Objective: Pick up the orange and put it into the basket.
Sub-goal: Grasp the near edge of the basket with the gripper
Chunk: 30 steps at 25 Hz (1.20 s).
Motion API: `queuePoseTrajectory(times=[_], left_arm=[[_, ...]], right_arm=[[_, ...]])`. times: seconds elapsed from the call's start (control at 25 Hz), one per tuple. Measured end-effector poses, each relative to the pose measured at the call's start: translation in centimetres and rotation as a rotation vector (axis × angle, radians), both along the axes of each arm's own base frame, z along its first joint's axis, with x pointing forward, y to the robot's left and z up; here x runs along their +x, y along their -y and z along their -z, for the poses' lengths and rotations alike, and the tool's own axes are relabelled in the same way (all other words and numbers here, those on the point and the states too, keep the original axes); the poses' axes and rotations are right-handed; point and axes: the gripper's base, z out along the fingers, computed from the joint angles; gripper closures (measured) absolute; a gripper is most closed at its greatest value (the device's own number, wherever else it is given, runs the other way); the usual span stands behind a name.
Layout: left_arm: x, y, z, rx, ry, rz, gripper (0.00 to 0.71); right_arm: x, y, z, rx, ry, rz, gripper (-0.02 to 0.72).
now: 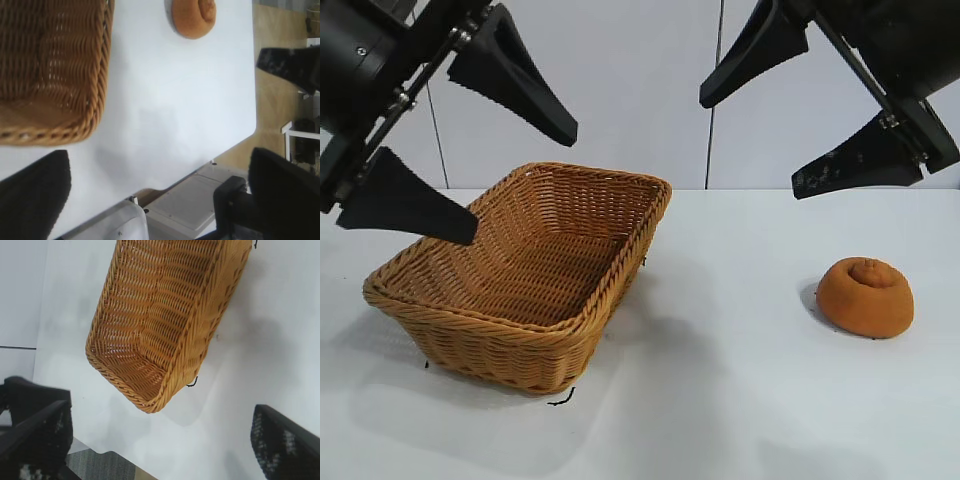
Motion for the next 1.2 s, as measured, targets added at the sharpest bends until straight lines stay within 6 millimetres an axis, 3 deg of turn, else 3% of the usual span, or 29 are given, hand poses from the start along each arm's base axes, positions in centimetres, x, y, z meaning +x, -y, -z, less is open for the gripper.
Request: queuePoseTrajectory(times=[0.24,0.88,1.04,1.2], left_arm=[[-1.6,0.2,-1.0,-0.042,-0.044,-0.06,0.018],[-0.7,-2.3,0.6,0.1,-0.282,-0.617,0.018],[-0.9,-1.5,0.8,0.094,-0.309,-0.637,0.018],[-0.8,0.5,2.5,0.109,-0.345,-0.621,0.018]], right_arm=[[0.0,0.0,0.0,0.0,0.0,0.0,0.008],[0.0,0.0,0.0,0.001,0.0,0.001,0.008],[0.0,0.0,0.0,0.001,0.001,0.001,0.008],[0.0,0.0,0.0,0.001,0.001,0.001,0.008]])
